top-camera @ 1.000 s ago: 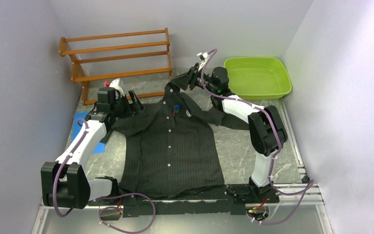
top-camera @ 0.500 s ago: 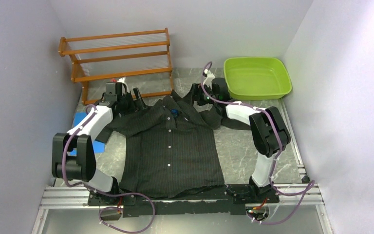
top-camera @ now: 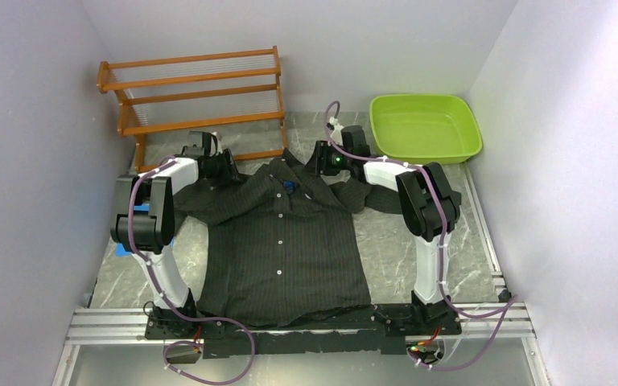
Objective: Pin the brooch onto the clothing
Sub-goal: Flatten out the clothes at the center of the board.
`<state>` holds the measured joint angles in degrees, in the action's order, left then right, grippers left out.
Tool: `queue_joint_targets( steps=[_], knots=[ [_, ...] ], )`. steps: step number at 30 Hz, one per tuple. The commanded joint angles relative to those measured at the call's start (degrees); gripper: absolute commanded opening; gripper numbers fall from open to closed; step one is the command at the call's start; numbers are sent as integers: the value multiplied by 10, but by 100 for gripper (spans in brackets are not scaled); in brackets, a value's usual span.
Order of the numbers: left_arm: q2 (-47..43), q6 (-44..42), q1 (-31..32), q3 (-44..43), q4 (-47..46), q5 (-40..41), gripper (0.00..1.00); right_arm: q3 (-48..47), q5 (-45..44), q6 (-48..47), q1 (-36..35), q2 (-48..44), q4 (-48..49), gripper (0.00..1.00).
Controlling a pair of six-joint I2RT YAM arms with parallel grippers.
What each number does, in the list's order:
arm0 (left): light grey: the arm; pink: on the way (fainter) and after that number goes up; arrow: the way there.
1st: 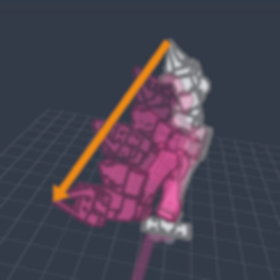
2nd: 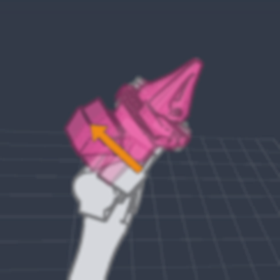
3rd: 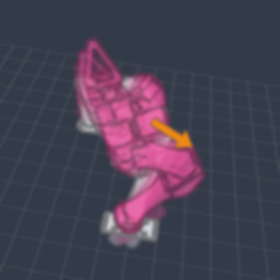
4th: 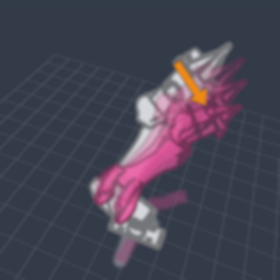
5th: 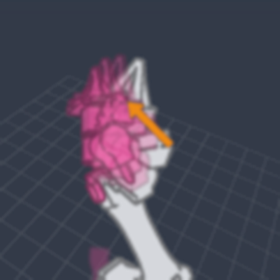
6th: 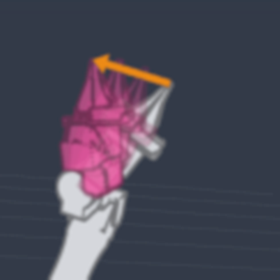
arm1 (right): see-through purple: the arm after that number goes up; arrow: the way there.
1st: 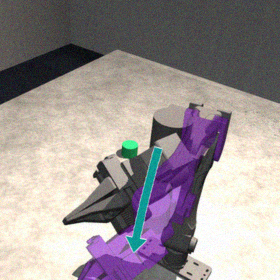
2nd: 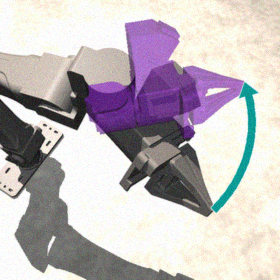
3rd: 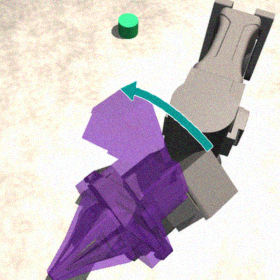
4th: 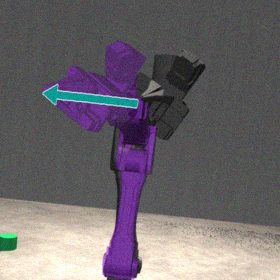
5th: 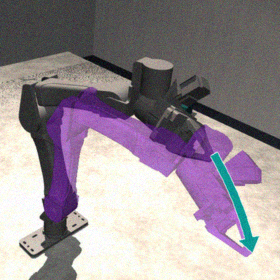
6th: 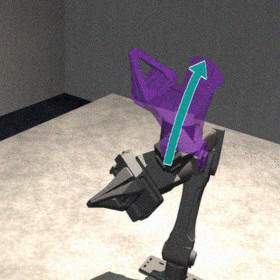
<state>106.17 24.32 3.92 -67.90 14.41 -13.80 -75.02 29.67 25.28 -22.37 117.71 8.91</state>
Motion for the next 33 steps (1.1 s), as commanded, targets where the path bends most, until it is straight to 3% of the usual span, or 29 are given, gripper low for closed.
queue_joint_targets(
  steps=[1,6,7,13,19,22,27,28,29,30,31,32,33],
  knots=[
    [-4,-12,0,-10,-26,-45,46,-57,46,5,1,12,-1,39],
    [-61,-21,0,7,-41,-17,8,-59,37,-2,2,-15,9,2],
    [-70,-25,0,3,-39,-7,3,-60,37,-5,3,-21,9,0],
    [-115,-39,0,-30,-21,38,3,-19,51,8,20,-81,68,0],
    [-182,-29,0,12,-139,56,2,44,59,22,35,-147,180,0],
    [-168,-35,1,8,-165,87,2,16,57,8,37,-132,169,0],
    [-90,-46,-1,-51,-126,111,3,-53,30,6,39,-57,146,2],
    [-74,-46,-1,-67,-111,122,10,-71,10,-1,39,-39,138,5],
    [-58,-44,0,-80,-96,133,24,-96,-4,-7,39,-18,114,9],
    [-47,-40,-1,-89,-83,137,45,-136,-36,-14,41,4,80,15],
    [-45,-34,0,-93,-74,146,68,-162,-49,-18,45,21,49,25],
    [-49,-28,-1,-95,-64,159,83,-171,-51,-19,49,30,38,36],
    [-59,-26,-1,-91,-58,166,90,-164,-58,-15,53,27,41,48]
  ],
)
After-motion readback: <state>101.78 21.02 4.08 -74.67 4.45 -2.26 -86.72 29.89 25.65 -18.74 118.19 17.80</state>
